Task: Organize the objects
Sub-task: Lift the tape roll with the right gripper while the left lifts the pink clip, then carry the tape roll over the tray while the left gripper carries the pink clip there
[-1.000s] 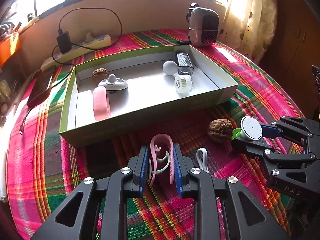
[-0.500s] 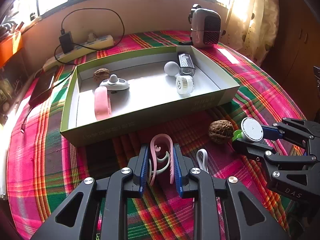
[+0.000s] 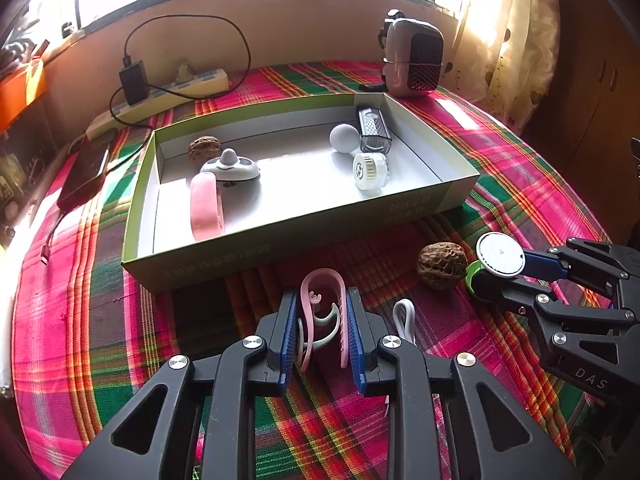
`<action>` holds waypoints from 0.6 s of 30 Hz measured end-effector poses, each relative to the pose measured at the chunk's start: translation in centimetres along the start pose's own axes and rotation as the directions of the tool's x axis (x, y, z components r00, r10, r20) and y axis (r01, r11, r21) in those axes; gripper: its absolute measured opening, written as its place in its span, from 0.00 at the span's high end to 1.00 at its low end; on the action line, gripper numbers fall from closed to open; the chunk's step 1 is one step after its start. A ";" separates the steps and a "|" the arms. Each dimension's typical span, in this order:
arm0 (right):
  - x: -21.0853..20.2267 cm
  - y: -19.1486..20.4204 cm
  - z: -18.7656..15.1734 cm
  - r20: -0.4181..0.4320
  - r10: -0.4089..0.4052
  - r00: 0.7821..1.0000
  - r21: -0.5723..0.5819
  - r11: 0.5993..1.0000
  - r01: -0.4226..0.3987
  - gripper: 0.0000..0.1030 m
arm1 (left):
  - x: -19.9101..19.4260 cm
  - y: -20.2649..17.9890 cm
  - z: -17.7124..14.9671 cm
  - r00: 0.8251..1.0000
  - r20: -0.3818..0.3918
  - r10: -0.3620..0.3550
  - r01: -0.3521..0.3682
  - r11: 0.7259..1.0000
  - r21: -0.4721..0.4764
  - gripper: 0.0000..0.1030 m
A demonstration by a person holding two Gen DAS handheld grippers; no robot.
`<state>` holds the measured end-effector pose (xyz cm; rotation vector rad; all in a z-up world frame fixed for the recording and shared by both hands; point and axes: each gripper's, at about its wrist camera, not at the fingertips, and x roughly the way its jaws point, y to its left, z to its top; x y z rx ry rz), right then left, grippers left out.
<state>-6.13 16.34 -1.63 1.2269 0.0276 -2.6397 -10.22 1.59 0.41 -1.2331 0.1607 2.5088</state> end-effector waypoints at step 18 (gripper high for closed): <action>-1.8 -0.9 1.9 0.069 0.016 0.997 0.028 0.999 -0.018 0.72 | -1.7 0.4 2.2 0.998 0.055 -0.022 0.023 0.999 -0.022 0.80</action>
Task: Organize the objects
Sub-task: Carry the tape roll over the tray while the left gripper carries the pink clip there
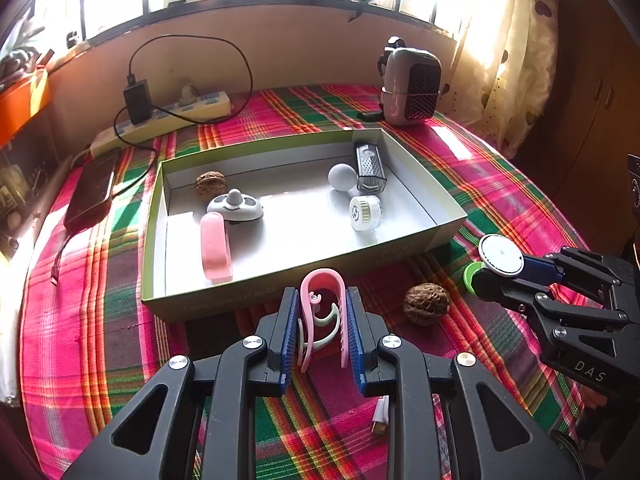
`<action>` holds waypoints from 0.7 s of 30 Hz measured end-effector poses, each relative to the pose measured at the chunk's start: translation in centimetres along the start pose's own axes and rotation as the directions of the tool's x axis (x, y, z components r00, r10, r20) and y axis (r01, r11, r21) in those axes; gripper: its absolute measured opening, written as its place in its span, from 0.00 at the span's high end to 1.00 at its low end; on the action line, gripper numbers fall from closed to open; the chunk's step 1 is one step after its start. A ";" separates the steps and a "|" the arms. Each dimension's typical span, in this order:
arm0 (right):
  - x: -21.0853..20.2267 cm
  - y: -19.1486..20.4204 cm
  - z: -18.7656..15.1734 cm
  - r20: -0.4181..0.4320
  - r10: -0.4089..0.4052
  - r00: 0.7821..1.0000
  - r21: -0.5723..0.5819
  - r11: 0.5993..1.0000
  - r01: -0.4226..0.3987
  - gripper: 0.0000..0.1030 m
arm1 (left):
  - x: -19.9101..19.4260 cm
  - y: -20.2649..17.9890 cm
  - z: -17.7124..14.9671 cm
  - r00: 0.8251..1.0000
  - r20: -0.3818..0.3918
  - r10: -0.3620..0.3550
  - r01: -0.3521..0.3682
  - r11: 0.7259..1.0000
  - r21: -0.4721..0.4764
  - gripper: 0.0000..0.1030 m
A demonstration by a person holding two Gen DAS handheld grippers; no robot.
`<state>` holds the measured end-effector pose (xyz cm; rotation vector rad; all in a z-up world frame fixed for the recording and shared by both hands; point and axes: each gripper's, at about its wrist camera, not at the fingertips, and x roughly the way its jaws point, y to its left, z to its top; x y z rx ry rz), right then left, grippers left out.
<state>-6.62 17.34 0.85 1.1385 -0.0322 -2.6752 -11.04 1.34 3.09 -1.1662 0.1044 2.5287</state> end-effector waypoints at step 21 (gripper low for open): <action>3.7 -1.8 6.1 0.027 0.018 0.999 0.018 1.000 -0.018 0.72 | 4.5 2.0 7.8 1.000 0.009 -0.003 0.003 1.000 -0.024 0.79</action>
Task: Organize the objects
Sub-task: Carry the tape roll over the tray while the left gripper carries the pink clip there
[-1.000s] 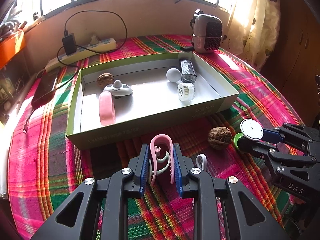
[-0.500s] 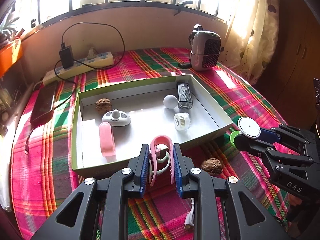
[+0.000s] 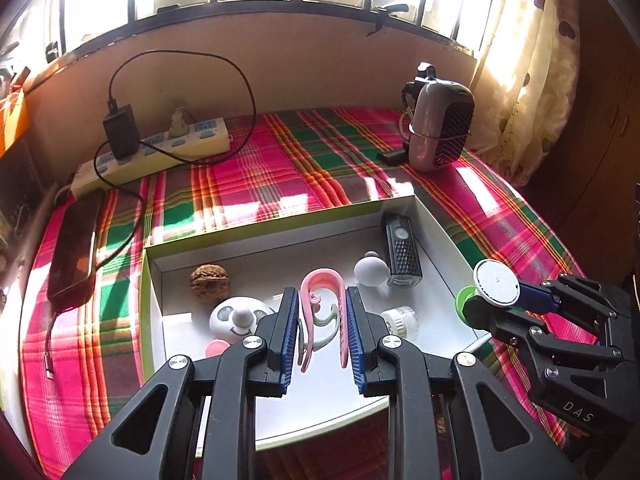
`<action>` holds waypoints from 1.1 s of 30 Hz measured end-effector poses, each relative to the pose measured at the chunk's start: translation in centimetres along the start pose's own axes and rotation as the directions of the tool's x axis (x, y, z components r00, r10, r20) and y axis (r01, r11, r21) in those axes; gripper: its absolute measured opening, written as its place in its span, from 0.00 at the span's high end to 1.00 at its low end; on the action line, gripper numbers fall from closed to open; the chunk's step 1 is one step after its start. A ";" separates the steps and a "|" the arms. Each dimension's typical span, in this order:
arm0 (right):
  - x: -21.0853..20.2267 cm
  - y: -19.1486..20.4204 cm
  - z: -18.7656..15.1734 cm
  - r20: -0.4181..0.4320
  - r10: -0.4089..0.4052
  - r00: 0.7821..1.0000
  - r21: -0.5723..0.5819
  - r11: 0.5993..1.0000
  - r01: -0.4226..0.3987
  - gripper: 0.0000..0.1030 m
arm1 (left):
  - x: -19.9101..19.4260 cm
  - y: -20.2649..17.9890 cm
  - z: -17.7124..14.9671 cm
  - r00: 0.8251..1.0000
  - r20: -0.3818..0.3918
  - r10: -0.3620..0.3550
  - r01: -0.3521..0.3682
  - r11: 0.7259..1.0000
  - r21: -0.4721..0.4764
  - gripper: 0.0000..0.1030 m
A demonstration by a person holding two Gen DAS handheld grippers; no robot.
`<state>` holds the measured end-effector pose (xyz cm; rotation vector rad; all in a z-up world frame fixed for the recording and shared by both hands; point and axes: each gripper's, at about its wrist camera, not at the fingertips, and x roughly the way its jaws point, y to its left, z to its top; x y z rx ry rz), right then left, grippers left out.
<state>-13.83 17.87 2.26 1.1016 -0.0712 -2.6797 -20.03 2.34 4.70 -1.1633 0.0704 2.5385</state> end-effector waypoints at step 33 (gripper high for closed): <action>4.5 0.2 0.4 -0.079 -0.010 0.997 -0.055 0.998 0.005 0.72 | 6.3 1.8 1.8 0.993 -0.104 0.050 -0.053 0.998 -0.024 0.79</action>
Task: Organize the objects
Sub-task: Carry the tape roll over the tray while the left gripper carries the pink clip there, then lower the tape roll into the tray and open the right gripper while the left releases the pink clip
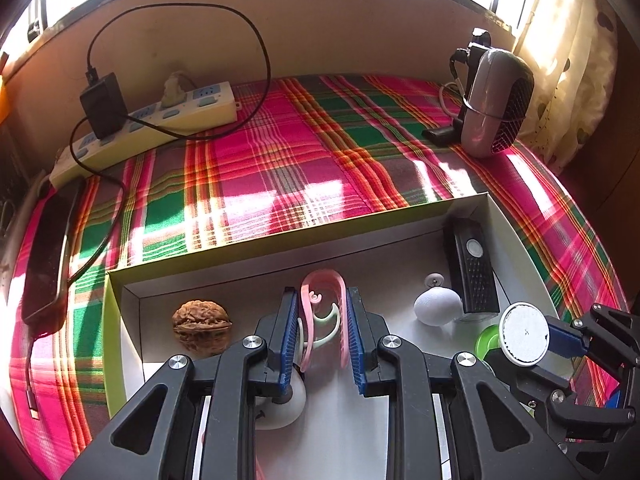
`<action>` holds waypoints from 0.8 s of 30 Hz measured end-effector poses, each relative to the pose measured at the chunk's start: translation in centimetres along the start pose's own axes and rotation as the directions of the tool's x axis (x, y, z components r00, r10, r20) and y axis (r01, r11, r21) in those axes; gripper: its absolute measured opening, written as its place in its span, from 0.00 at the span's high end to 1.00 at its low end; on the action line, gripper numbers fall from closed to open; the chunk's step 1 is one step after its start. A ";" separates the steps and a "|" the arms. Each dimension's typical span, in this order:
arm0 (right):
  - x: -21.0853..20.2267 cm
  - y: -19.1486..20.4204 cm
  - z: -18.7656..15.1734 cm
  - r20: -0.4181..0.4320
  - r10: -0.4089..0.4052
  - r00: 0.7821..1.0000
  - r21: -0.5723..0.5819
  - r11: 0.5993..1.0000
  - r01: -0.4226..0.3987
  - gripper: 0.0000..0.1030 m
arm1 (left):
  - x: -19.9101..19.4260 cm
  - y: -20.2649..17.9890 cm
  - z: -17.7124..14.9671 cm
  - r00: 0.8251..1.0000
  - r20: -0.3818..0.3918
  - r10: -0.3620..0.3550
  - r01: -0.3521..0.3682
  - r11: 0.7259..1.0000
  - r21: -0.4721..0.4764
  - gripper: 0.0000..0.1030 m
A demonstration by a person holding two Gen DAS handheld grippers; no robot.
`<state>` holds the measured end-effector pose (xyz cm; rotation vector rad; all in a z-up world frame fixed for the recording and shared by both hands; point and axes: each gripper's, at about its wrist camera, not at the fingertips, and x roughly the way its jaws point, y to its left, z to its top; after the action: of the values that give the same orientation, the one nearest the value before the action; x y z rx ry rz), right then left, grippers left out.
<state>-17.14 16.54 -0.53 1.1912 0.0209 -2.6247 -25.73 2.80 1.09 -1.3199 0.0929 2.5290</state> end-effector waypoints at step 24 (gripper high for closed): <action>0.8 0.9 0.2 -0.060 -0.058 0.997 -0.074 0.996 0.053 0.72 | 0.1 0.0 0.0 1.000 -0.001 0.004 -0.004 1.000 0.004 0.79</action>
<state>-17.59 15.41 -0.94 1.2643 0.1609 -2.6093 -25.80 2.78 1.04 -1.3206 0.1013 2.5302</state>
